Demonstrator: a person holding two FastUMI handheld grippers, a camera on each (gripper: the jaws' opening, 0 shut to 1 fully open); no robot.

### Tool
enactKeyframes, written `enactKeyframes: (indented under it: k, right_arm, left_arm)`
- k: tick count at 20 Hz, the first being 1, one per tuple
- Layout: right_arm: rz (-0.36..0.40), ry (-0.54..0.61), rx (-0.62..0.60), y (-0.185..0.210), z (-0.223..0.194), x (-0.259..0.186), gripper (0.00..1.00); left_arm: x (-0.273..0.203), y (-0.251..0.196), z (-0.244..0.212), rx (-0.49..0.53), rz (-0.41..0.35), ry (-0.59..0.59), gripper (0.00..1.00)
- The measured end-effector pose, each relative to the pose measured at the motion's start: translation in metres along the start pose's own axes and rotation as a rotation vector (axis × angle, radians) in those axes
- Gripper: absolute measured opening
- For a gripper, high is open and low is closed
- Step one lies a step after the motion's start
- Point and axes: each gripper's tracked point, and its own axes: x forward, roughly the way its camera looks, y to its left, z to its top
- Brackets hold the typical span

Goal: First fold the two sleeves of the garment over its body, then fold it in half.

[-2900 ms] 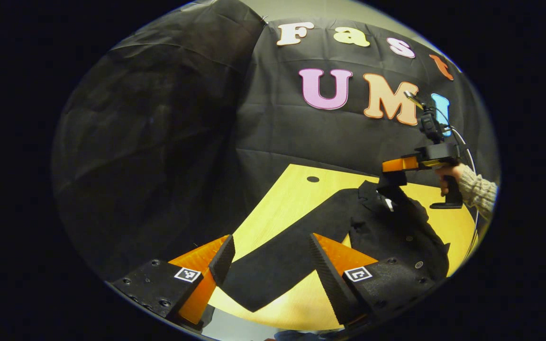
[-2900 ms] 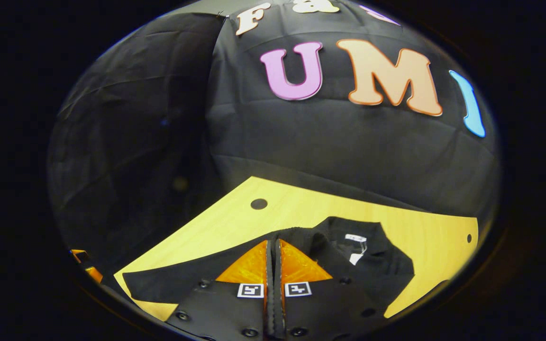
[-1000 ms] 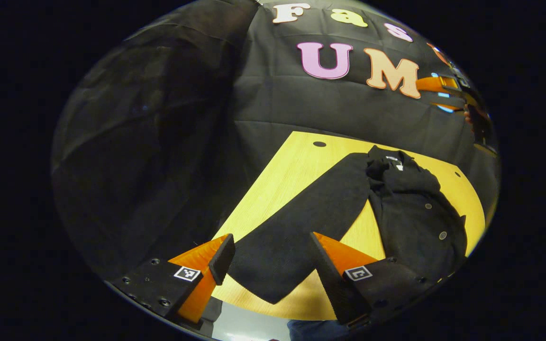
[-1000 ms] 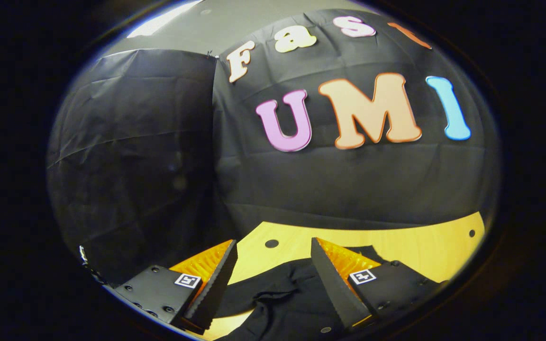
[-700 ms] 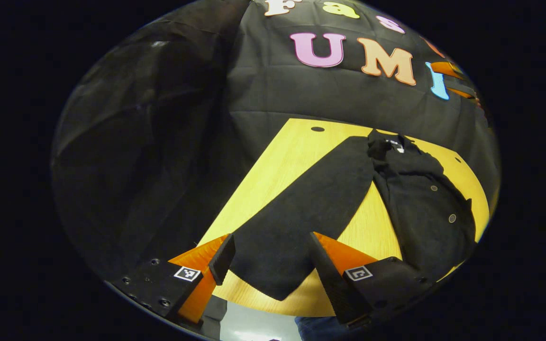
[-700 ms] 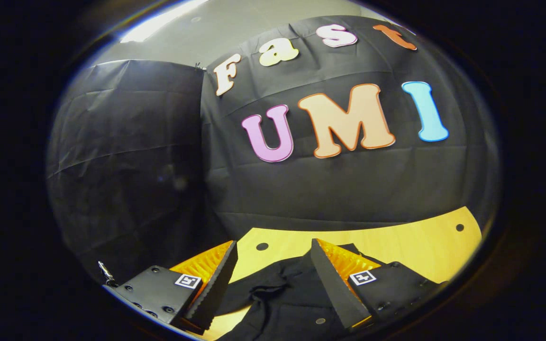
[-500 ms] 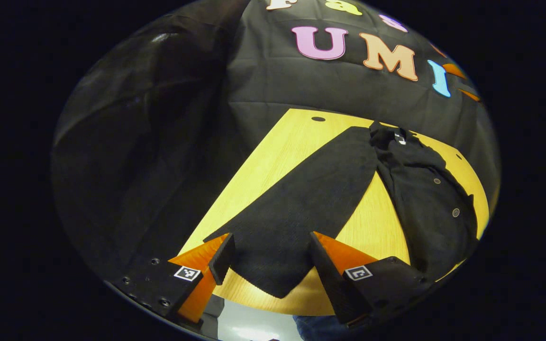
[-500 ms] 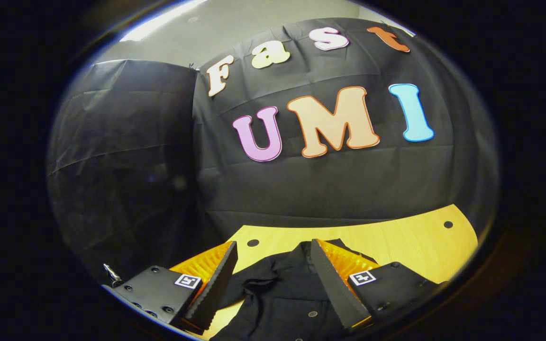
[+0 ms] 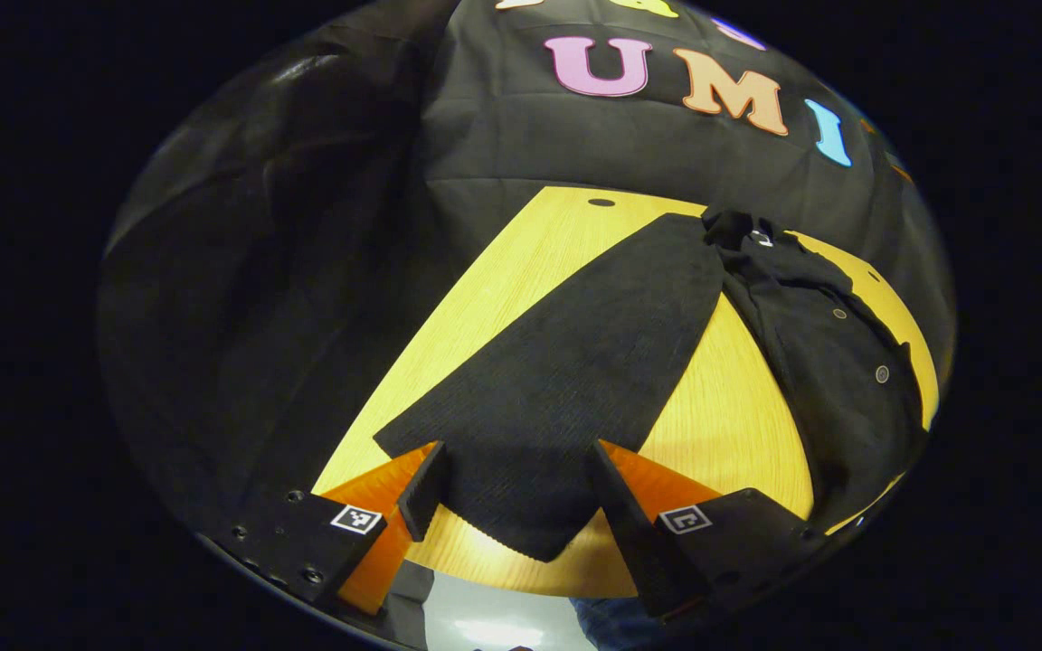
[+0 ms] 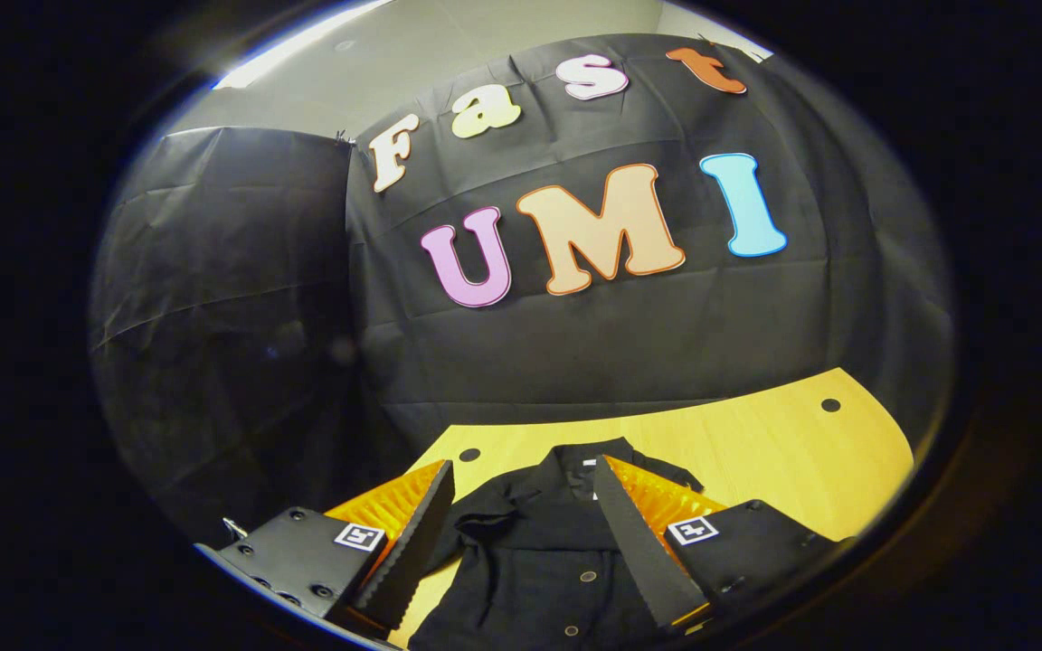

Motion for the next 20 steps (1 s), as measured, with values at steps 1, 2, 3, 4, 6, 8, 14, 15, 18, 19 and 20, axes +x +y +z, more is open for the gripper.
enactKeyframes:
  k: [1, 2, 3, 4, 6, 8, 14, 15, 18, 19, 20]
  right_arm:
    - [-0.002, 0.006, 0.004, -0.002, -0.001, -0.002, 0.97]
    - [0.000, 0.007, 0.006, -0.002, -0.002, -0.004, 0.93]
    - [0.000, 0.003, 0.004, -0.002, -0.001, -0.006, 0.97]
    - [-0.002, 0.001, -0.001, -0.003, -0.002, -0.006, 0.93]
    - [-0.006, 0.002, -0.008, -0.003, -0.005, -0.008, 0.93]
    - [0.004, 0.007, 0.004, -0.001, -0.008, -0.009, 0.94]
    - [0.013, 0.010, 0.028, -0.001, -0.014, -0.012, 1.00]
    - [0.014, 0.012, 0.027, -0.002, -0.015, -0.012, 0.97]
    - [0.015, 0.014, 0.027, -0.002, -0.017, -0.017, 0.97]
    - [0.017, 0.016, 0.031, -0.002, -0.017, -0.017, 0.97]
    - [0.018, 0.017, 0.032, -0.001, -0.018, -0.017, 0.97]
  left_arm:
    - [0.000, 0.000, 0.000, 0.001, -0.002, -0.007, 0.95]
    - [0.000, 0.000, 0.000, -0.003, -0.005, -0.007, 0.95]
    - [-0.001, 0.000, -0.001, -0.011, -0.005, -0.015, 0.95]
    - [0.000, 0.000, -0.001, -0.014, -0.006, -0.022, 0.96]
    - [-0.001, 0.000, -0.002, -0.015, -0.012, -0.047, 0.95]
    - [0.001, 0.000, 0.001, -0.019, -0.008, -0.075, 0.91]
    - [0.003, -0.012, 0.000, 0.015, -0.031, -0.085, 0.49]
    - [0.006, -0.010, 0.001, 0.017, -0.030, -0.091, 0.39]
    - [0.006, -0.010, 0.001, -0.012, -0.044, -0.079, 0.26]
    - [0.009, -0.007, 0.001, -0.022, -0.038, -0.079, 0.25]
    - [0.007, -0.006, 0.001, -0.040, -0.039, -0.083, 0.18]
